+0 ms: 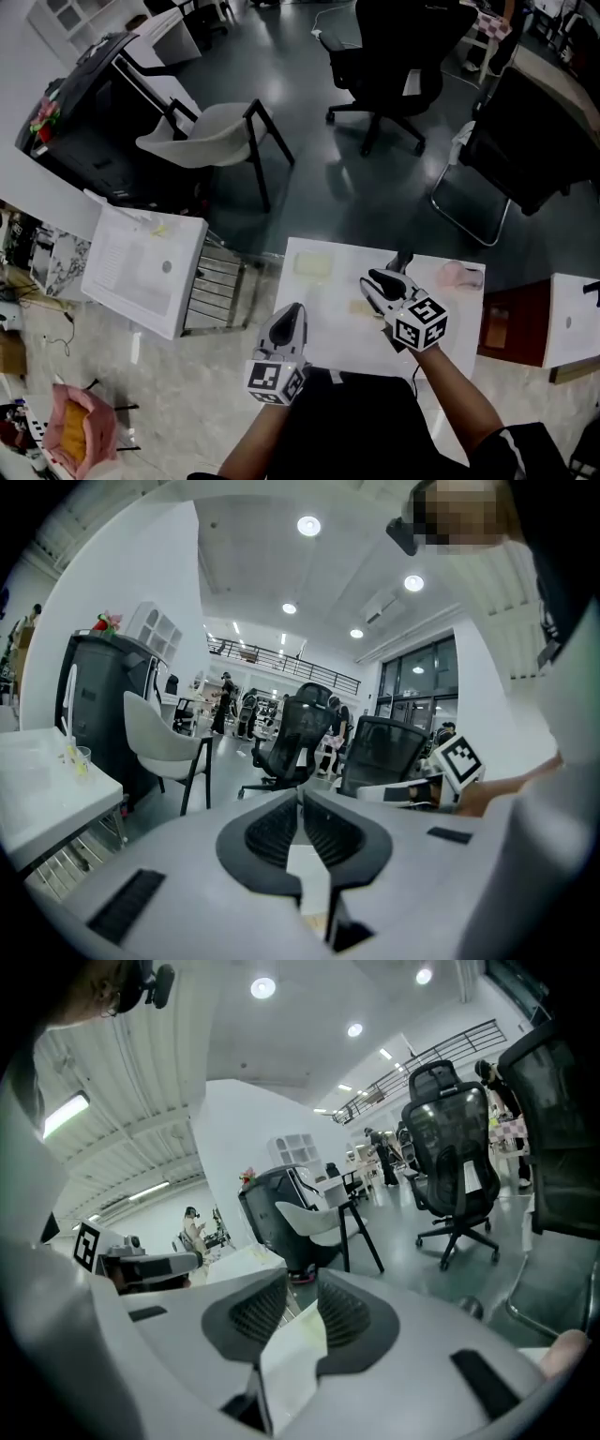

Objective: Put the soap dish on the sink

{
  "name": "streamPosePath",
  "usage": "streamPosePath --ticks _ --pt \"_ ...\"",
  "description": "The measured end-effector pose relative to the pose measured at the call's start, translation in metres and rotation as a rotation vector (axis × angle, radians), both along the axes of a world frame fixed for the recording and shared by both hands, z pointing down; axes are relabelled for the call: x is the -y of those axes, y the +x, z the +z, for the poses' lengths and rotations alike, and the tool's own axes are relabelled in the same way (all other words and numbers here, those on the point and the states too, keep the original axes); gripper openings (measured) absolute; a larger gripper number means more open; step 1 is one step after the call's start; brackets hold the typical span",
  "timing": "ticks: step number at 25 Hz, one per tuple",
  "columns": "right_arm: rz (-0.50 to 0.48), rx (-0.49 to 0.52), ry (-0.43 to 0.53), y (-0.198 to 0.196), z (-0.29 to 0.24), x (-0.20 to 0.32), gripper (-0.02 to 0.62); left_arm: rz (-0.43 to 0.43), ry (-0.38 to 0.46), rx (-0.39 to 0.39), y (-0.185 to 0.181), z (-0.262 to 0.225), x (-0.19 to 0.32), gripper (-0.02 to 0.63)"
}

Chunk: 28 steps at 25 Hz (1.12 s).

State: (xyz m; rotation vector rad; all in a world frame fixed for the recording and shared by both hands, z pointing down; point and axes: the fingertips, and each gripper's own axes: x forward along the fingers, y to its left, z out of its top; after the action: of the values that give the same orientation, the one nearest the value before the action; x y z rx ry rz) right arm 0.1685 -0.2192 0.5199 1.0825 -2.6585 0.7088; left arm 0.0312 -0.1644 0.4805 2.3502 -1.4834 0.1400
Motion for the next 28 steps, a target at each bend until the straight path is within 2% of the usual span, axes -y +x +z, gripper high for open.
streamPosePath --ticks 3,7,11,22,28 --pt "0.049 0.02 0.039 0.025 -0.019 -0.012 0.023 0.016 0.026 0.004 0.02 -0.009 0.001 0.023" --pt "0.162 0.021 0.062 0.057 -0.038 -0.029 0.003 0.081 0.094 0.068 0.05 -0.026 0.003 0.023" --pt "0.26 -0.033 0.115 0.077 -0.058 -0.044 0.0 0.145 0.122 0.028 0.062 -0.043 0.008 0.023" --pt "0.528 -0.093 0.189 0.099 -0.096 -0.073 0.0 0.215 0.145 -0.001 0.021 -0.066 0.018 0.022" --pt "0.587 -0.163 0.2 0.084 -0.098 -0.088 -0.001 0.268 0.135 -0.025 0.007 -0.061 0.015 0.023"
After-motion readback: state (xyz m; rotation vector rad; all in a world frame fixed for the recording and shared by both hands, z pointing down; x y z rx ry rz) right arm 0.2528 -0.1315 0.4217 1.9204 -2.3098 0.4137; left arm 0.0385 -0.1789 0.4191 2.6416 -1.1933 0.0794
